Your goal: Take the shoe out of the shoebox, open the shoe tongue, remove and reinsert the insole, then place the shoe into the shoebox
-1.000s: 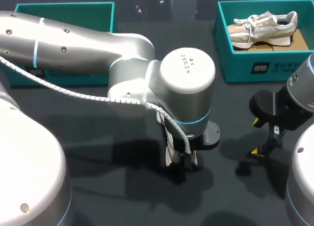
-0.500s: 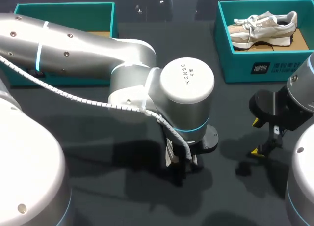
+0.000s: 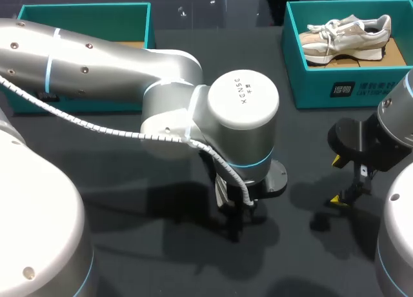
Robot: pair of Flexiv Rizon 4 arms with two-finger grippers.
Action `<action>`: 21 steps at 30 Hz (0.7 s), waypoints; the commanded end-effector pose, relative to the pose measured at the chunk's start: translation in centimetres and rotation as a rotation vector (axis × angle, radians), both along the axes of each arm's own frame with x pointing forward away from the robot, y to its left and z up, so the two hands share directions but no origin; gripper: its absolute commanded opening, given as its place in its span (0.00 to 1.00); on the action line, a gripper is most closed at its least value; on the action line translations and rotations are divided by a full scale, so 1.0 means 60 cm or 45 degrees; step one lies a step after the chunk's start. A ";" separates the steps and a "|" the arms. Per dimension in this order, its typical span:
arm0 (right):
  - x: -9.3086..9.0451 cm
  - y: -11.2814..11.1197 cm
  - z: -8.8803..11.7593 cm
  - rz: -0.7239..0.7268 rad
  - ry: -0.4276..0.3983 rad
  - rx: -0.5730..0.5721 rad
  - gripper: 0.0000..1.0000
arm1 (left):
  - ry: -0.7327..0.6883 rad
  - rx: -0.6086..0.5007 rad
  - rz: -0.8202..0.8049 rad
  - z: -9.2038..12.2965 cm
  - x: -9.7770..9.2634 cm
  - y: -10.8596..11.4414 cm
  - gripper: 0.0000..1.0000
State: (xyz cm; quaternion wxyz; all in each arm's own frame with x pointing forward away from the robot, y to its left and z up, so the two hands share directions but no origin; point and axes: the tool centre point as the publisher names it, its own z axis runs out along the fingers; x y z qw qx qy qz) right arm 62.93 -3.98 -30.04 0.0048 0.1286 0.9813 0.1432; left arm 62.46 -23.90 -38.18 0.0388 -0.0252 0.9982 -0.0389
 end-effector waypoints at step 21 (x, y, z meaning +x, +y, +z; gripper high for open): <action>-0.004 -0.001 -0.001 -0.001 -0.005 -0.001 1.00 | 0.261 0.031 -0.284 0.217 0.142 0.099 0.00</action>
